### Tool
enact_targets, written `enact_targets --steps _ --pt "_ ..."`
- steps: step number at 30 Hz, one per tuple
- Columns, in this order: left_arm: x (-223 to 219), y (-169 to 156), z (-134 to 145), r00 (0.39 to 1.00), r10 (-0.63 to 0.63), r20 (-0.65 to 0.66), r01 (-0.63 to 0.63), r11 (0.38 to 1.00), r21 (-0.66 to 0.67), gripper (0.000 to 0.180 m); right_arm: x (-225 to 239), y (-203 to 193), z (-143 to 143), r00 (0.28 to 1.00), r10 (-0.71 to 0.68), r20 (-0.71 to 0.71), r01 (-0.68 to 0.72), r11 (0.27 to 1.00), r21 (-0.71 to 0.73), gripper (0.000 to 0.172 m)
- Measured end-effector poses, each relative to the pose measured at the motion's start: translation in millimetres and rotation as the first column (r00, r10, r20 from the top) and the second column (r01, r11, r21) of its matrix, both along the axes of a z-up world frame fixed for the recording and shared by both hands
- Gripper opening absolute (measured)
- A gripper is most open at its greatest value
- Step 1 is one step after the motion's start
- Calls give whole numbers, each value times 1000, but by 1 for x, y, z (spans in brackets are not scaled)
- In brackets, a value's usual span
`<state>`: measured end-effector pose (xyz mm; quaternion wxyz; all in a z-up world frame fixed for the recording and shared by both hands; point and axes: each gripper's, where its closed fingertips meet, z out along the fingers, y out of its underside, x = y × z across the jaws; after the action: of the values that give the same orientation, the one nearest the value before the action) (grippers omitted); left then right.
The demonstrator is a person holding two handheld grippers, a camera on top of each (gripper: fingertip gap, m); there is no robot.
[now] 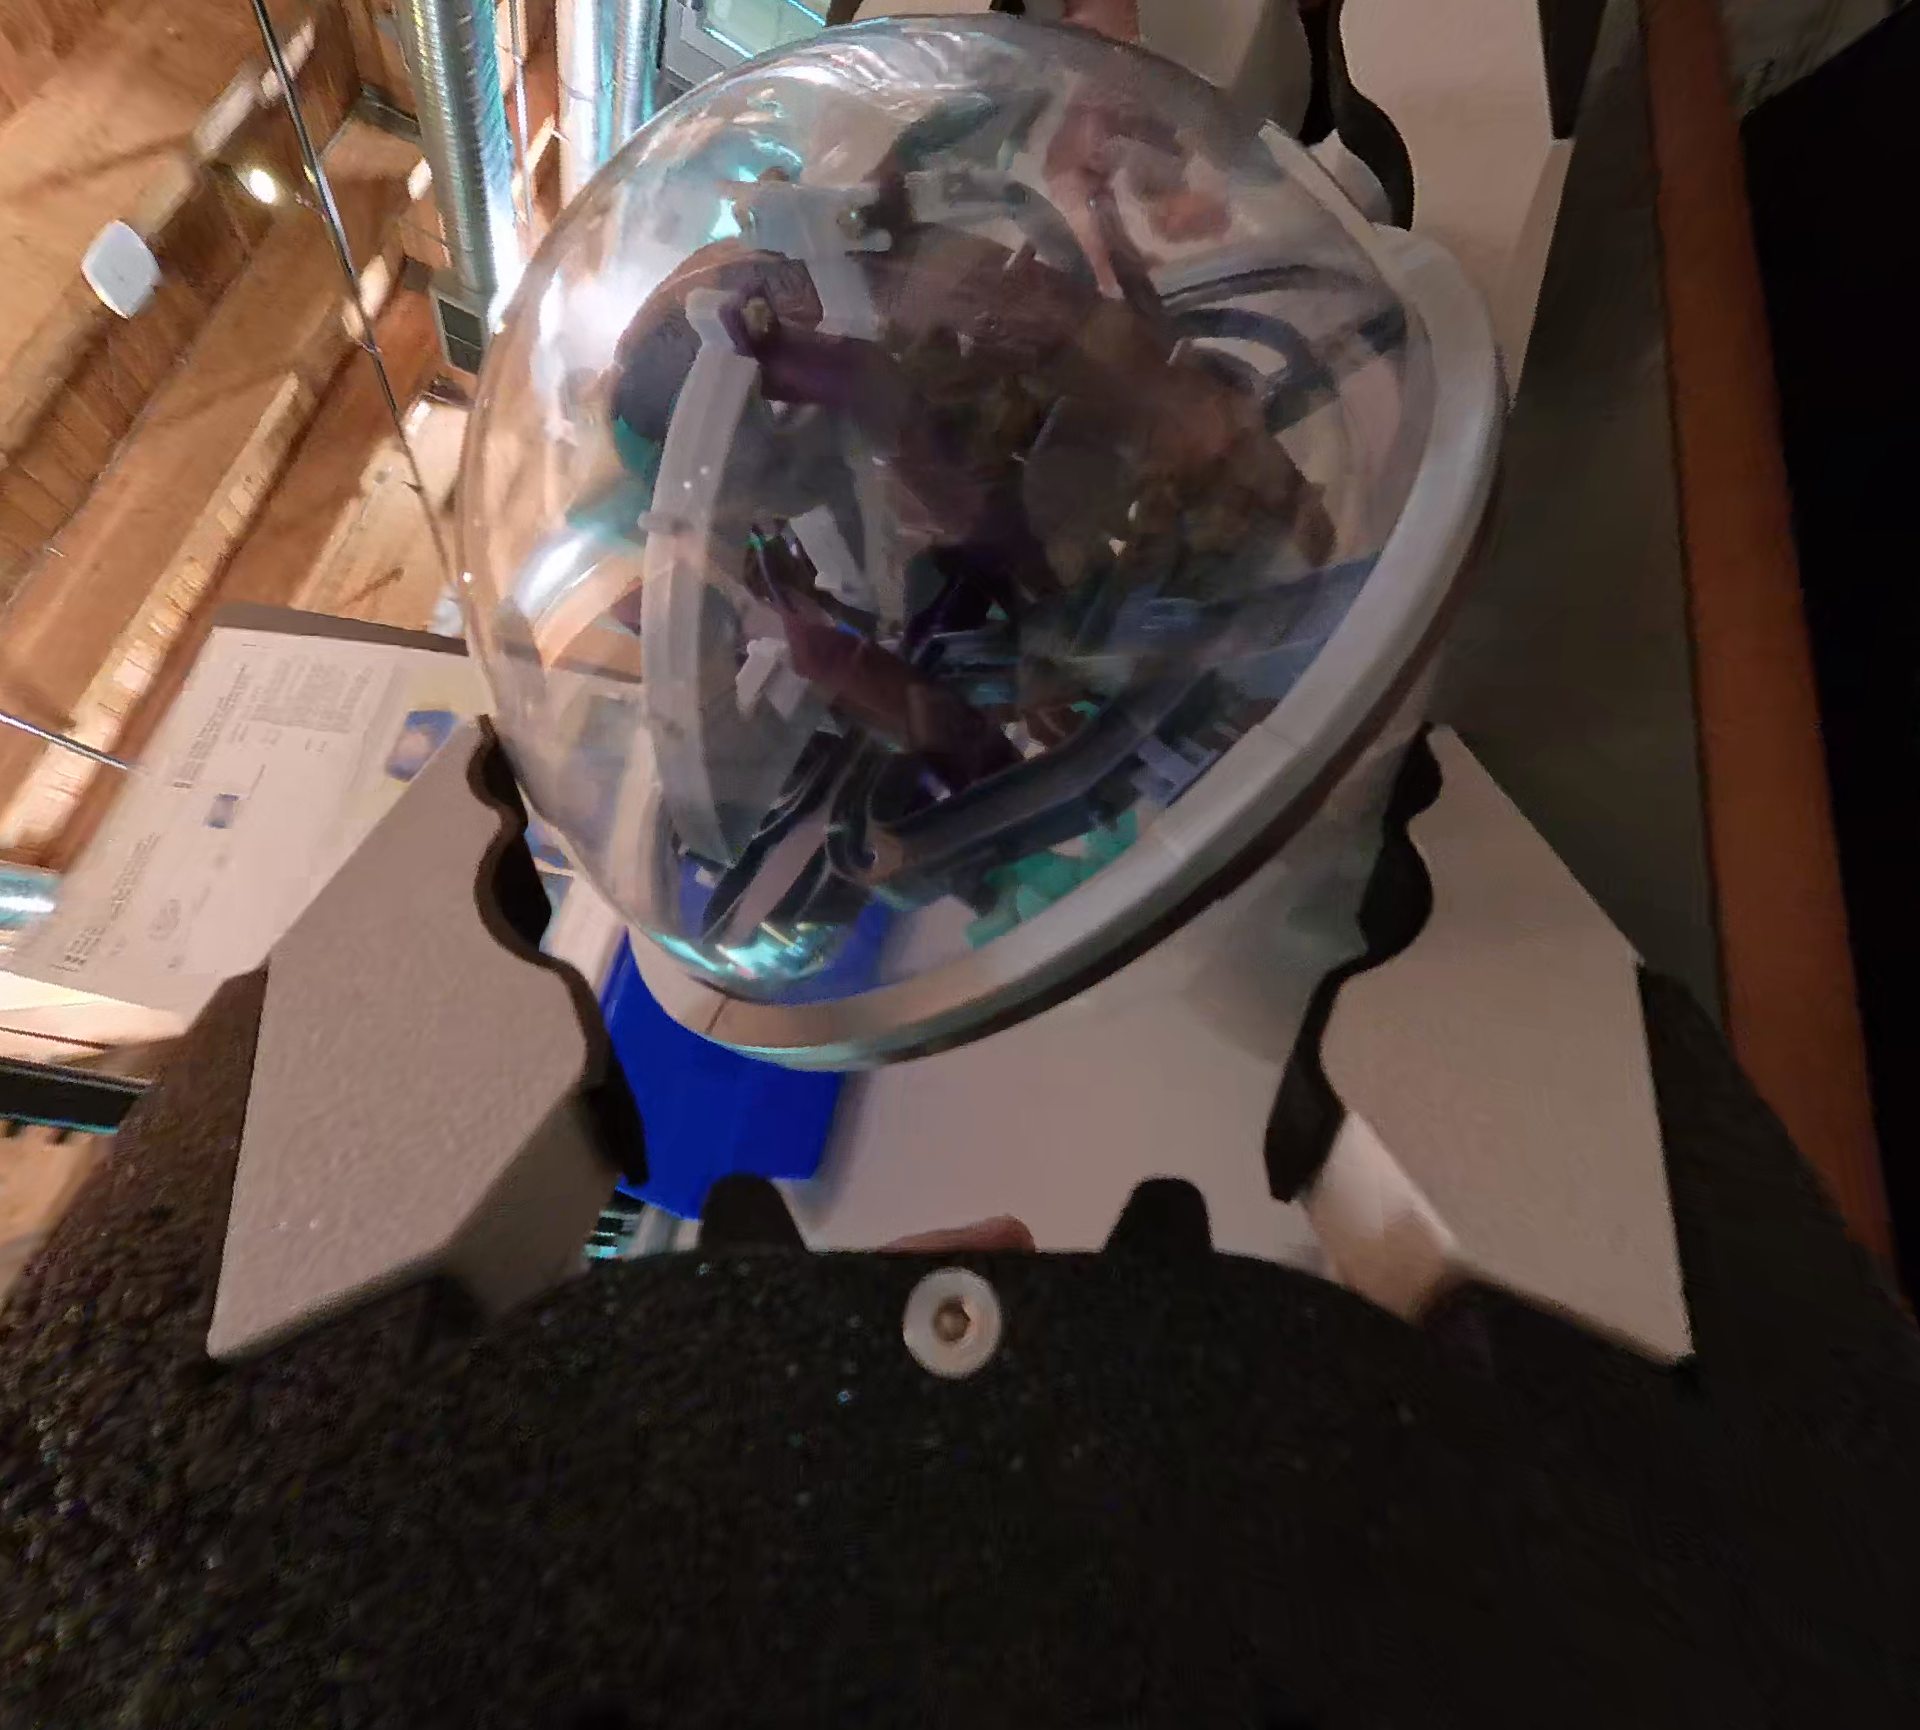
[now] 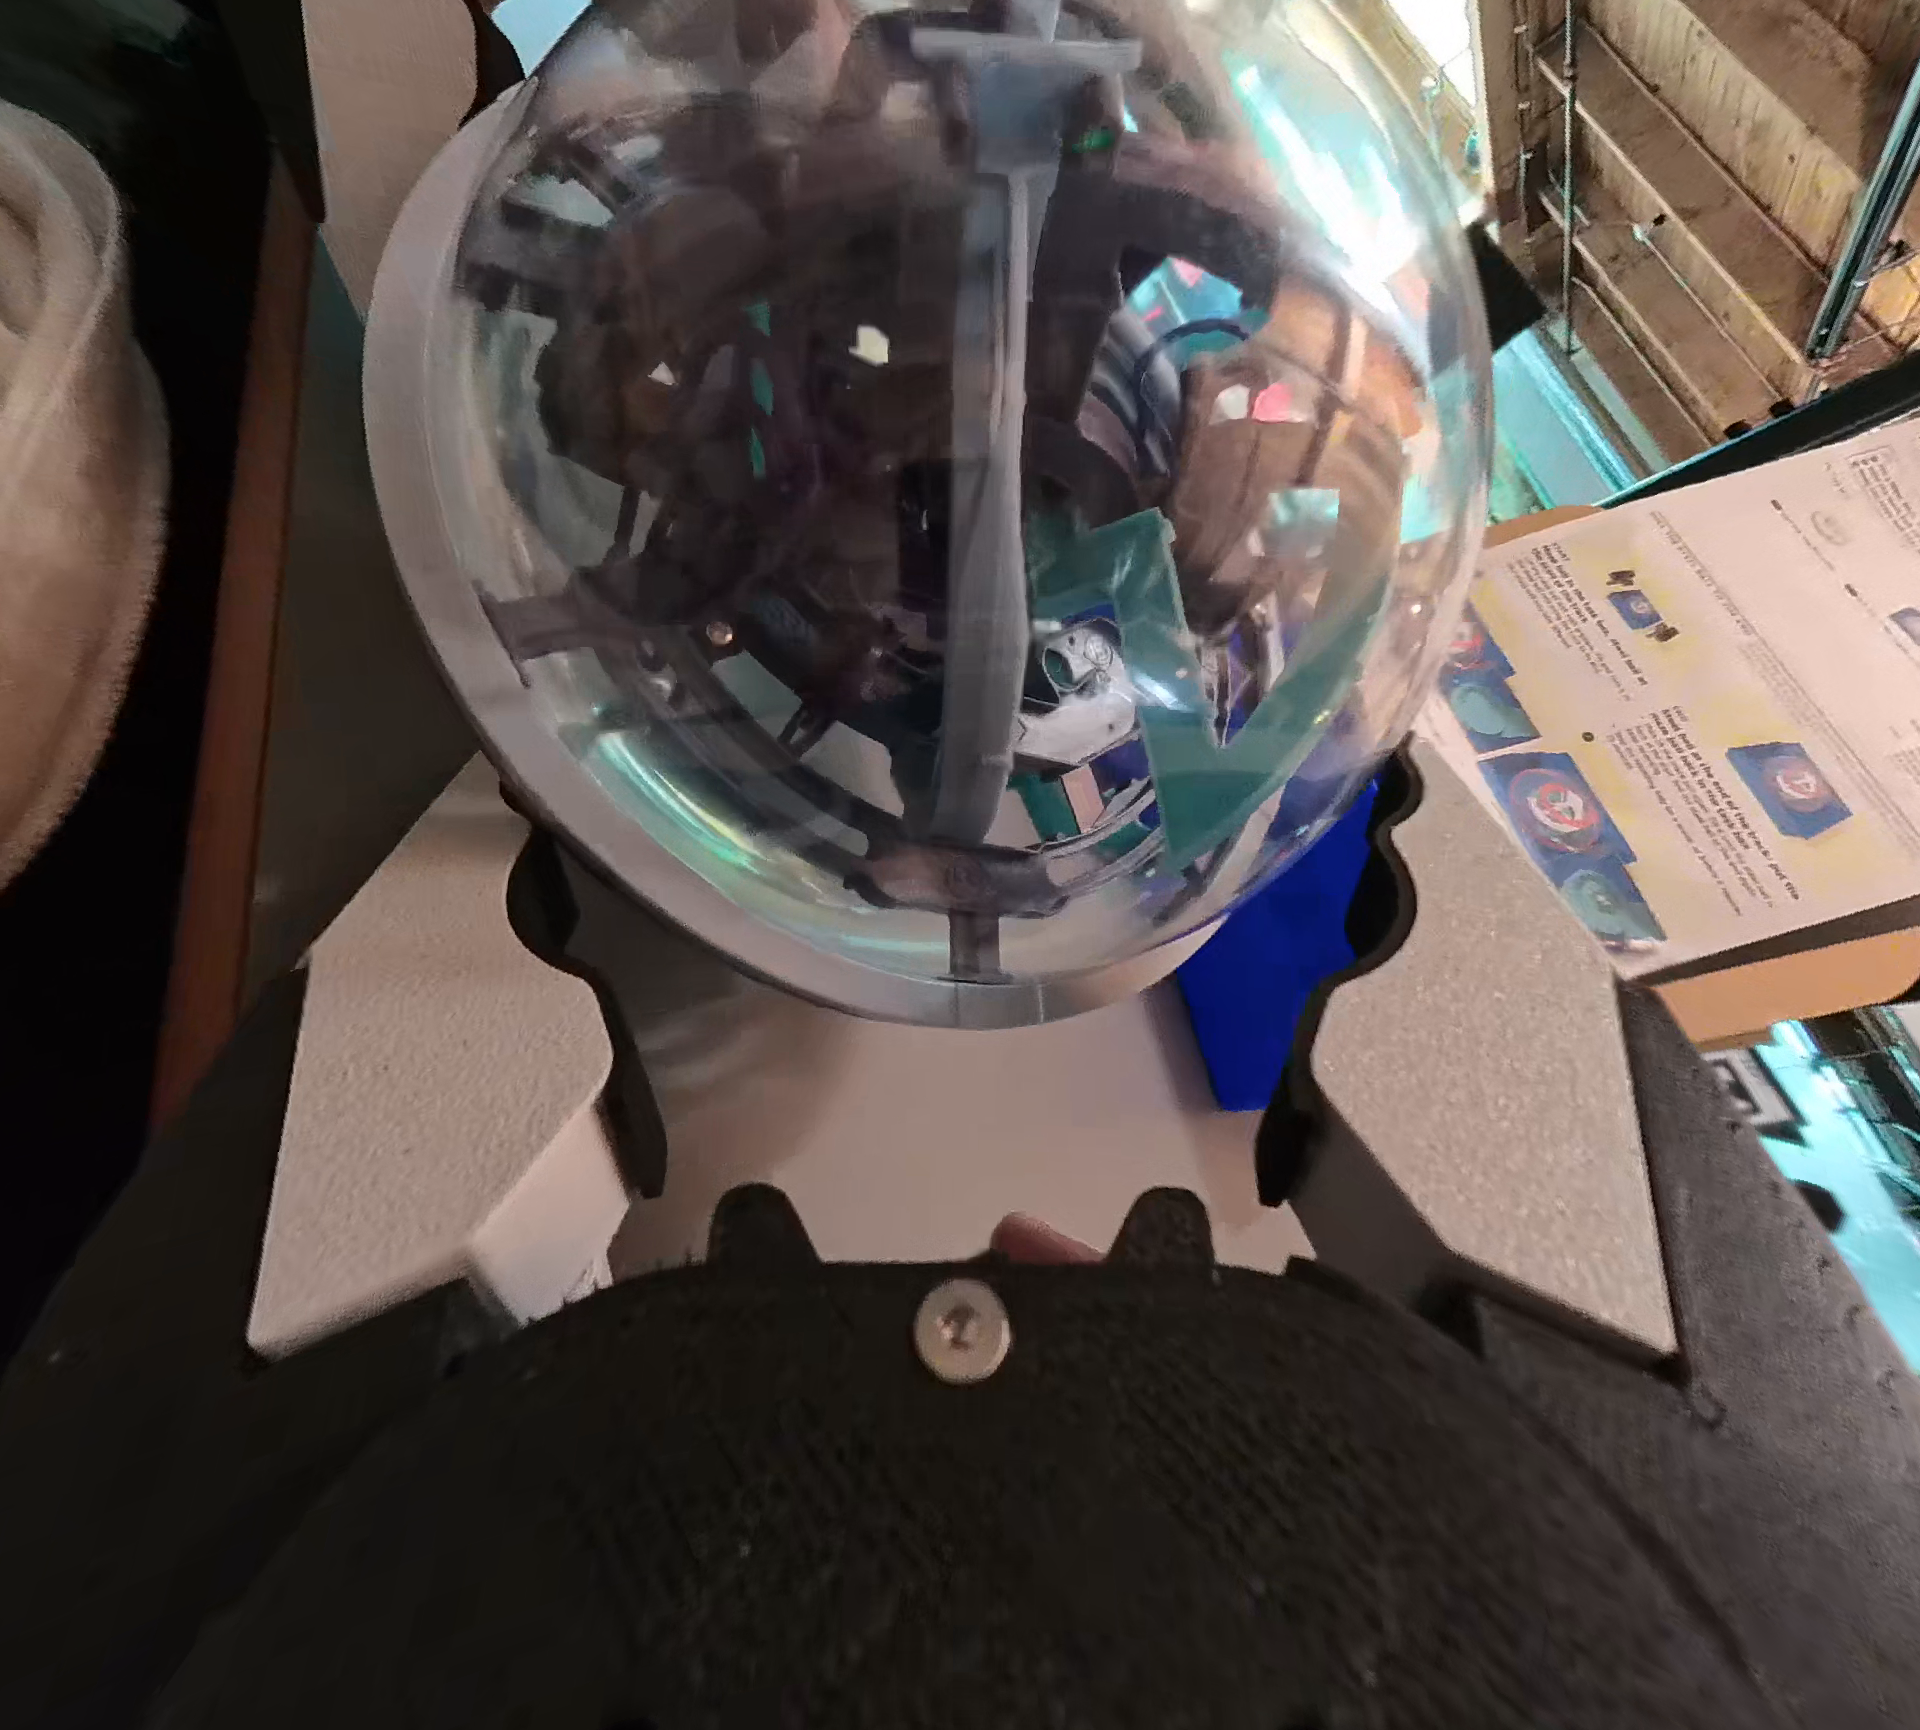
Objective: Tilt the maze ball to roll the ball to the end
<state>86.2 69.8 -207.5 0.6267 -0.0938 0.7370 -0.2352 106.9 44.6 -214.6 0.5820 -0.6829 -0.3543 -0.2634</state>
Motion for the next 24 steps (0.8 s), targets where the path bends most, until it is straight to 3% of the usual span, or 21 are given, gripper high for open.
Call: enact_targets --steps 6,11,15,24 --pt "3 -1 -2 986 -93 -140 39 937 -347 158 -1 10 0 998 26 -63 -27 999 -18 157" --pt "2 2 -3 934 -222 -280 26 824 -566 157 -12 16 5 949 98 -298 -112 993 -29 157" --pt "2 8 -9 875 -290 -388 -36 760 -649 158 -17 22 12 915 121 -386 -140 990 -21 158" --pt "7 16 -13 762 -439 -477 -120 627 -770 158 -14 34 20 823 89 -561 -133 990 -39 157"
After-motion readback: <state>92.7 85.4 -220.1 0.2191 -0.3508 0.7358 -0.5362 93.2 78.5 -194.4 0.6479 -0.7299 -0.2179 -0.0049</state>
